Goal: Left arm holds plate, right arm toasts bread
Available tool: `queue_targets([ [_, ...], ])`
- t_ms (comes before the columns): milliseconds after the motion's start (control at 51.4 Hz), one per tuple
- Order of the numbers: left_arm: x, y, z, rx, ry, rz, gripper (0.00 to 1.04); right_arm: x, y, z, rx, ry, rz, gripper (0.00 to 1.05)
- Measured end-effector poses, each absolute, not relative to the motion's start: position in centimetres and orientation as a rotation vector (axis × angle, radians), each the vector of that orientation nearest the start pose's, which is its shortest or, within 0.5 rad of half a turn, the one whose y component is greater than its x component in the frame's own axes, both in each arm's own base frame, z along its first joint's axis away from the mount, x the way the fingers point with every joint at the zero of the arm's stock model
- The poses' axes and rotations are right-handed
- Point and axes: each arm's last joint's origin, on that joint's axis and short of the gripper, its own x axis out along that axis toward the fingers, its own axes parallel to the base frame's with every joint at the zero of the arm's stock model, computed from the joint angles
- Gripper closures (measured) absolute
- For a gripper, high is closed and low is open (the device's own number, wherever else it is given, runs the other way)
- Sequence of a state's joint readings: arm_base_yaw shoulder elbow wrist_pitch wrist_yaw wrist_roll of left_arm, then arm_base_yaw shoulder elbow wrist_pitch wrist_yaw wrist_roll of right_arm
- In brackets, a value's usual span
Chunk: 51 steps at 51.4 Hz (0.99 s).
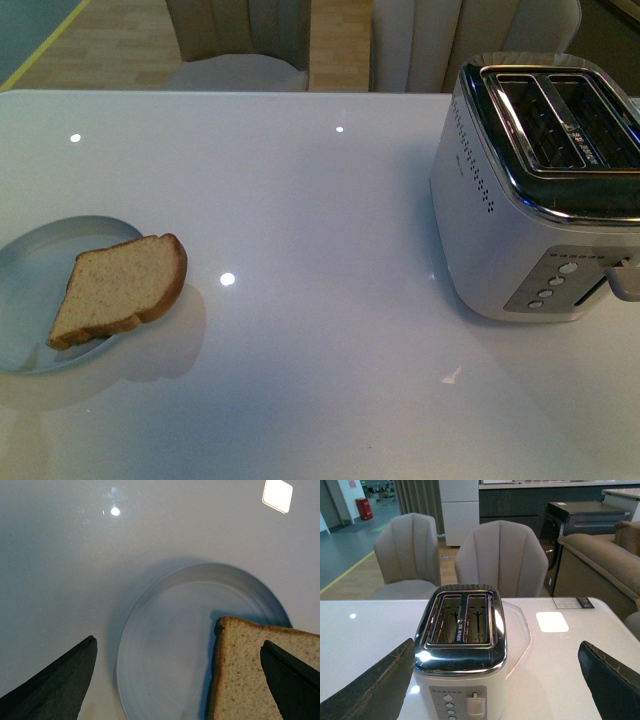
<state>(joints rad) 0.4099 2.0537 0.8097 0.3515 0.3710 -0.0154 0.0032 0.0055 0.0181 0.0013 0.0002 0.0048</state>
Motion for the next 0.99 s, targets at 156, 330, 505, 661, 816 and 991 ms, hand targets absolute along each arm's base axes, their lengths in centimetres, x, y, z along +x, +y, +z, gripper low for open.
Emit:
queue_targets([
  [156,31.3,12.4,2.6,-0.347,0.861,0.017,0.07,9.7,0.0,16.9,0.005,-0.014,0.003,0.09],
  [330,30.8,12.7,0.7,-0.343,0.894,0.017,0.07,9.7,0.0,16.9,0.005,-0.014,0.003,0.09],
  [505,30.3,12.8,-0.8,-0.333,0.934,0.023,0.07,9.7,0.0,16.9,0.005,-0.014,0.003,0.09],
  [661,30.7,13.0,-1.3,-0.291,0.943,0.021,0.07,9.7,0.0,16.9,0.005,-0.014,0.003,0.09],
  [816,31.1,12.7,-1.8,-0.280,0.956,0.009,0.07,9.7,0.0,16.9,0.005,-0.014,0.003,0.09],
  [991,31.4,12.2,-2.2,-0.273,0.969,-0.005,0.07,9.7,0.0,16.9,0.005,-0.014,0.003,0.09],
])
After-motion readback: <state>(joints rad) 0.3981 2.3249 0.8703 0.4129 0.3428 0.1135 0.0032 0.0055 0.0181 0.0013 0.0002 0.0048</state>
